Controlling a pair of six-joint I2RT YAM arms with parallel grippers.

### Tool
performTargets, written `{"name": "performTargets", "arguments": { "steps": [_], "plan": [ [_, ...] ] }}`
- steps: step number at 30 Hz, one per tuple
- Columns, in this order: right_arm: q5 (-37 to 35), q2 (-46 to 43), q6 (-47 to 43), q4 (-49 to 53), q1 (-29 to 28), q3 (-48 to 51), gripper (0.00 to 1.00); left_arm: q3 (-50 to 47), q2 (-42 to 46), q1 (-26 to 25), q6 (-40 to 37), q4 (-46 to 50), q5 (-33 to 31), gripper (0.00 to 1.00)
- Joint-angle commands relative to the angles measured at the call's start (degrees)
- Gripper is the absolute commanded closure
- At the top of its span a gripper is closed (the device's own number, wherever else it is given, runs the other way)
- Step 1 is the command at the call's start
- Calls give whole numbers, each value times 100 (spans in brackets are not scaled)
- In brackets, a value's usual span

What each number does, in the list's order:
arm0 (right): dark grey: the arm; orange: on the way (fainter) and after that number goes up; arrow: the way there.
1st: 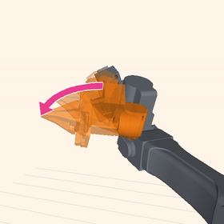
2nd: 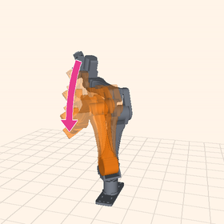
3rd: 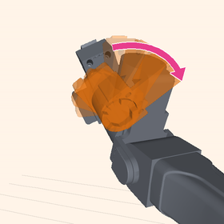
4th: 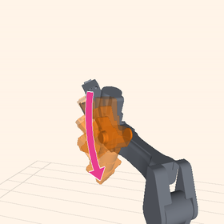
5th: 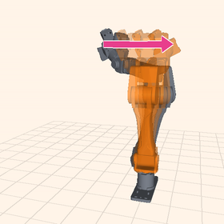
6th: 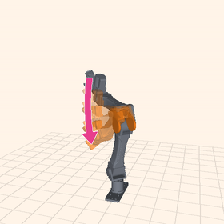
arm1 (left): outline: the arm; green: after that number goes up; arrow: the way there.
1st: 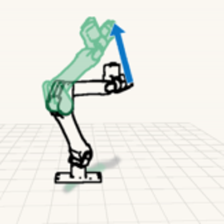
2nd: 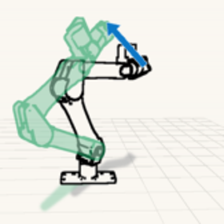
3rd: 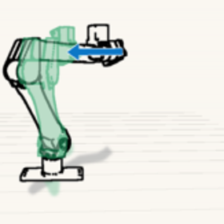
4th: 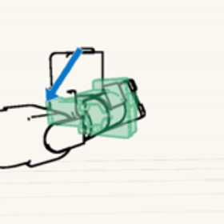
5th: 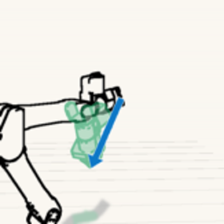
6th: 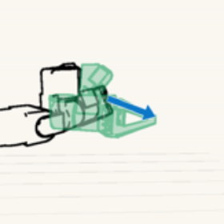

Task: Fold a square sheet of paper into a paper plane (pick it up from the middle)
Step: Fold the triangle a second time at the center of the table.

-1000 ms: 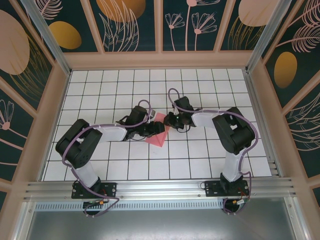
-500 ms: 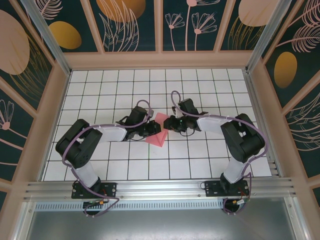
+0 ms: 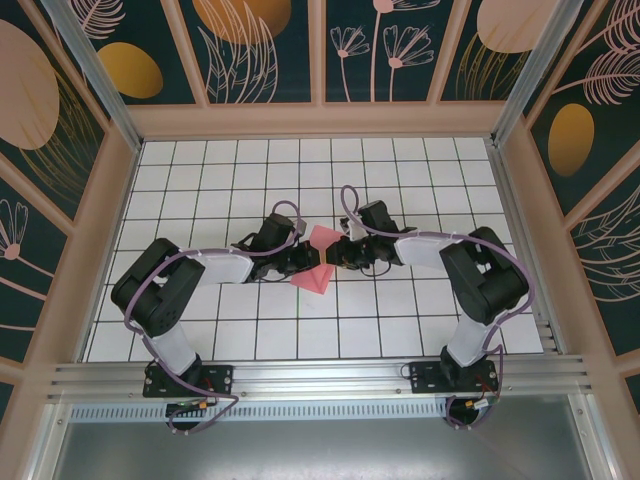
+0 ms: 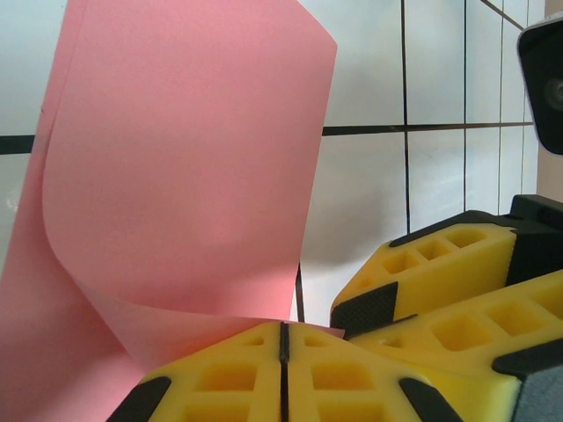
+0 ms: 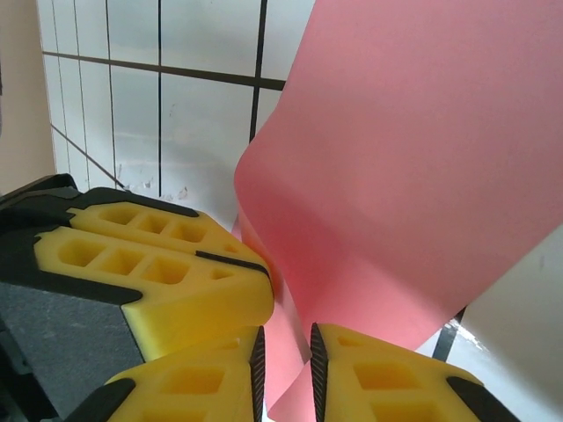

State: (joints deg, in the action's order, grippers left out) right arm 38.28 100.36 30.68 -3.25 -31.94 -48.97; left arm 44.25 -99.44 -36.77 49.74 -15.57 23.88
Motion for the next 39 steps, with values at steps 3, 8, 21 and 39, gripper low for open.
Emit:
{"name": "performTargets", "arguments": {
  "steps": [3, 8, 21, 39],
  "plan": [
    [163, 182, -82, -135, 26, 9, 74, -47, 55, -25, -37, 103, -64, 90],
    [208, 227, -22, -224, 26, 39, 71, -63, 56, -23, -34, 98, -59, 92],
    [-88, 316, 109, -179, 22, 13, 98, -74, 89, -23, -32, 125, -43, 93],
    [-664, 400, -79, 250, 26, -165, 100, -171, -40, -33, 35, -262, 677, 91]
  ]
}}
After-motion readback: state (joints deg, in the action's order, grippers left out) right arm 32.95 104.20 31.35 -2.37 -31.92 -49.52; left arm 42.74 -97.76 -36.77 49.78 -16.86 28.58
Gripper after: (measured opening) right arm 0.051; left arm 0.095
